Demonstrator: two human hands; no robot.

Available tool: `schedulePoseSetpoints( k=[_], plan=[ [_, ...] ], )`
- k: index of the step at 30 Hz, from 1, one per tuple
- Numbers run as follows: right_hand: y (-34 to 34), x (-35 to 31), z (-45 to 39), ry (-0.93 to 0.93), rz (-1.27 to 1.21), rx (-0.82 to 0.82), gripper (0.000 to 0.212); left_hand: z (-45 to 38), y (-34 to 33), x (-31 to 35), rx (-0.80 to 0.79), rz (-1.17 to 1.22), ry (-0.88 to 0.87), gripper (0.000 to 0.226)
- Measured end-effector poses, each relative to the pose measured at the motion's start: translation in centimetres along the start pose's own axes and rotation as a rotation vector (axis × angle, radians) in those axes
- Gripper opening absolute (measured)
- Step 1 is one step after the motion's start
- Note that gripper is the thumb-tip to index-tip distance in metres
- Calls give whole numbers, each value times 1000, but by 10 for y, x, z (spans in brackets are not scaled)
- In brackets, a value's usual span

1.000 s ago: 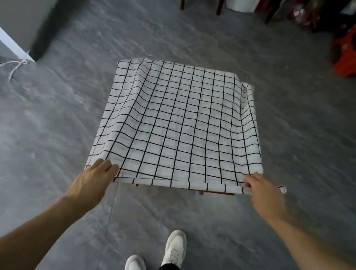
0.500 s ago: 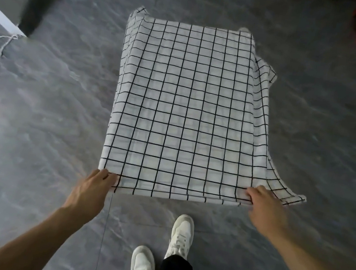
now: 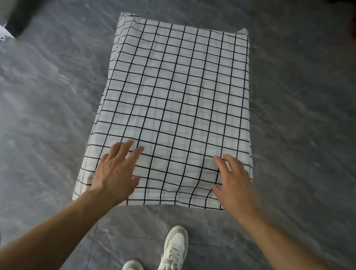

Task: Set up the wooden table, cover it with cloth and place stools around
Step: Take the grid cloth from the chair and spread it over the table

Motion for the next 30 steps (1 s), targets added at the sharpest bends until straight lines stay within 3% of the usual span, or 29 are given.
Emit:
schedulePoseSetpoints(
  k=[5, 8, 12, 16, 24, 27, 30],
  plan=[
    [-38, 3, -29, 86, 76, -189, 109, -30, -35, -3, -132, -182, -12, 103],
    [-54, 17, -28, 98, 179, -213, 111, -31, -62, -24, -153, -174, 11, 103],
    [-58, 37, -19, 24, 225, -193, 112, -25, -69, -42, -45, -139, 37, 96],
    [-53, 46, -12, -12, 247, -207, 109, -14, -67, -69, -6, -114, 164, 92],
    [-46, 26, -18, -103, 239, -281, 121, 16, -63, -118, -139, 3, 429, 109],
    [-47, -8, -30, -25, 191, -245, 117, 20, -55, -138, -71, 92, 473, 94],
    [-58, -47, -42, 89, 161, -239, 116, 21, -54, -160, 5, 114, 489, 59]
  ],
)
Point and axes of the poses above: each hand's wrist, its own z-axis away from the middle knuckle, its own y-axis out of the back of the hand, x = y × z, the point moved 8 cm from there along -z, towards the middle knuckle, and after that the axes turned 8 degrees about y, right-handed, at the moved point
